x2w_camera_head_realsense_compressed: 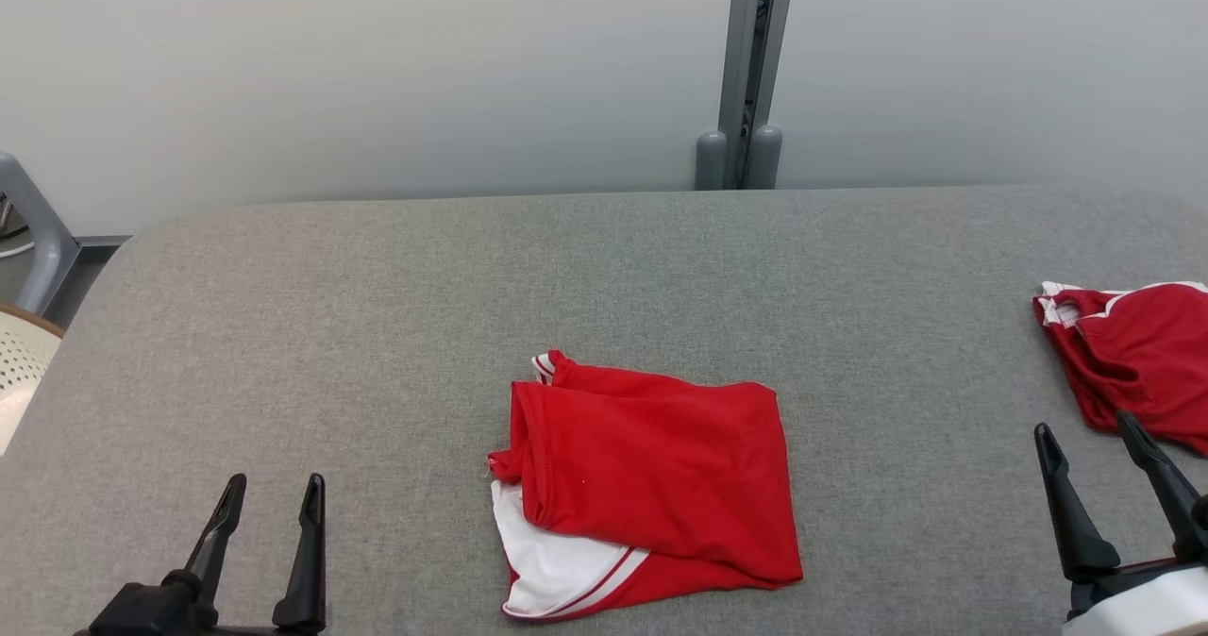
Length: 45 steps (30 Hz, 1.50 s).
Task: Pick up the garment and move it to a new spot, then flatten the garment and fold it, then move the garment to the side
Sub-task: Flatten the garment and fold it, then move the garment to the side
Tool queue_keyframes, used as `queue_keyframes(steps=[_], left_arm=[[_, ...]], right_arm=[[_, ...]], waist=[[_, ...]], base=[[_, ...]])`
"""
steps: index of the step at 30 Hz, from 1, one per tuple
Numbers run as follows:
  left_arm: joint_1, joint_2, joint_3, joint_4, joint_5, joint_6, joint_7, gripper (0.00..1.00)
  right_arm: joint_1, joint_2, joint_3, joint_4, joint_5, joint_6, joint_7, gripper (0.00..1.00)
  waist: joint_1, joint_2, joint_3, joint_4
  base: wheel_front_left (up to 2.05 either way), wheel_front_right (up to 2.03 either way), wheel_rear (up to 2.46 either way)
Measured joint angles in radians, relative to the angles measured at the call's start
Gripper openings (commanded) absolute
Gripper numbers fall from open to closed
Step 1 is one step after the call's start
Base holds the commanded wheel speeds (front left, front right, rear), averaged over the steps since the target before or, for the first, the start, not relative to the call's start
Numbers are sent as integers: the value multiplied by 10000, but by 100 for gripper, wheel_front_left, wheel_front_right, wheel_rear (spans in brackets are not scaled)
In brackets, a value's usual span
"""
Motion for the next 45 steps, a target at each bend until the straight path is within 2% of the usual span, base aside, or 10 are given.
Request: queue_keyframes(steps=[10,27,45], left_arm=[[401,42,12,-291,-54,176,263,100],[438,194,-48,-523,-148,309,408,100],[438,253,-140,-669,-238,441,439,100]], right_arm=[[222,2,-17,-178,107,0,161,100],[395,397,-226,-245,303,0,109,100],[395,493,-211,-247,378,0,75,100]], waist=[[0,0,-303,-85],[0,0,-177,-44],[0,0,-79,-19]], base=[[0,0,0],[0,0,0],[0,0,0]])
